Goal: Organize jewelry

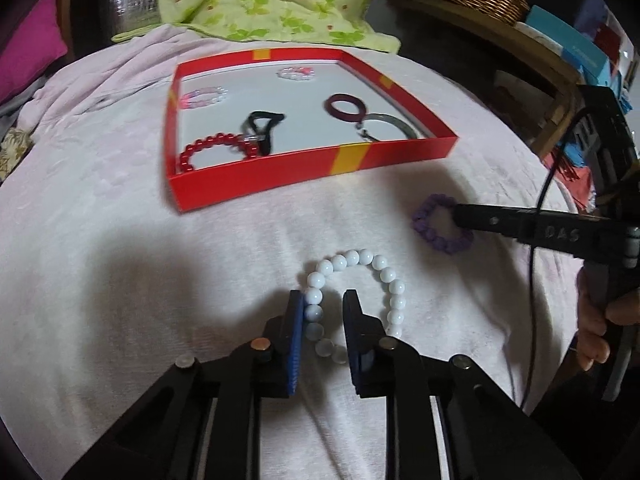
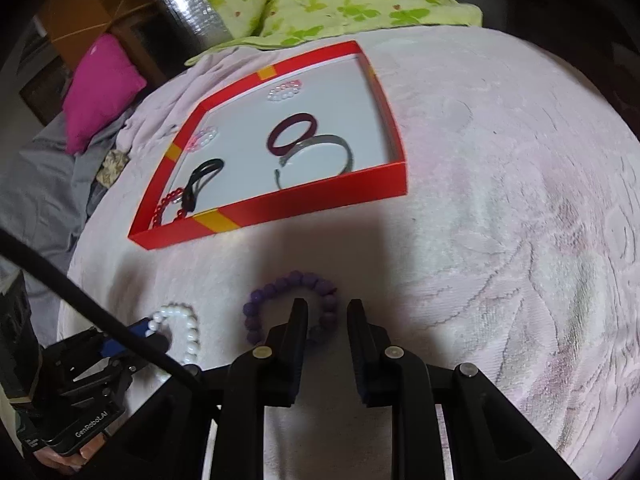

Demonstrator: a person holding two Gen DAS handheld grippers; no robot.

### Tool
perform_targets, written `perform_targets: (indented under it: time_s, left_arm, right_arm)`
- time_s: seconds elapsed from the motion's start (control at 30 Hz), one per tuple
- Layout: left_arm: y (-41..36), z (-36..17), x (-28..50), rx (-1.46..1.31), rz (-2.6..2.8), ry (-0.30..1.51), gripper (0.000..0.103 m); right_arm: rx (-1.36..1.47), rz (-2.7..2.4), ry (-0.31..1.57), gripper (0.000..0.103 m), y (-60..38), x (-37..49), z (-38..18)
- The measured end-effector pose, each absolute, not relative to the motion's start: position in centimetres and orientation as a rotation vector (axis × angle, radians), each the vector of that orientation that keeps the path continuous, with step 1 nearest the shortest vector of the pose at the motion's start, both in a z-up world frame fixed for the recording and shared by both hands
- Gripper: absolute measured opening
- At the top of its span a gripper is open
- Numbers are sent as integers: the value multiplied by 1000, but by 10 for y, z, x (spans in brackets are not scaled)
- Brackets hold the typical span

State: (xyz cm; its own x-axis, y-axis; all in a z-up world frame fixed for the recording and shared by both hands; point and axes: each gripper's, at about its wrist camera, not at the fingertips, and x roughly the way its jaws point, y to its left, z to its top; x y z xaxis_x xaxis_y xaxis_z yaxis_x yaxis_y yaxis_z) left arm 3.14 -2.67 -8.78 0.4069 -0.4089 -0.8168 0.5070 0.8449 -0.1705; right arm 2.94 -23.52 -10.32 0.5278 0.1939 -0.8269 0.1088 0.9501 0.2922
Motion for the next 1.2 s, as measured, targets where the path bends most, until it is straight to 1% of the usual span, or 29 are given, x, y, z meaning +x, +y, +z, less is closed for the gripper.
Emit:
perform_targets:
  time_s: [0.17, 0.2, 1.2]
  left_arm:
    - [-28, -88, 32, 124, -569, 999, 20]
    - [-28, -88, 32, 128, -564, 1001, 20]
    - [-41, -91, 25, 245, -516, 984, 21]
  right_arm:
    - [267, 51, 1021, 22, -226, 29, -106]
    - [267, 50, 1021, 23, -227, 29, -107]
    - [218, 60, 1012, 23, -222, 28, -109]
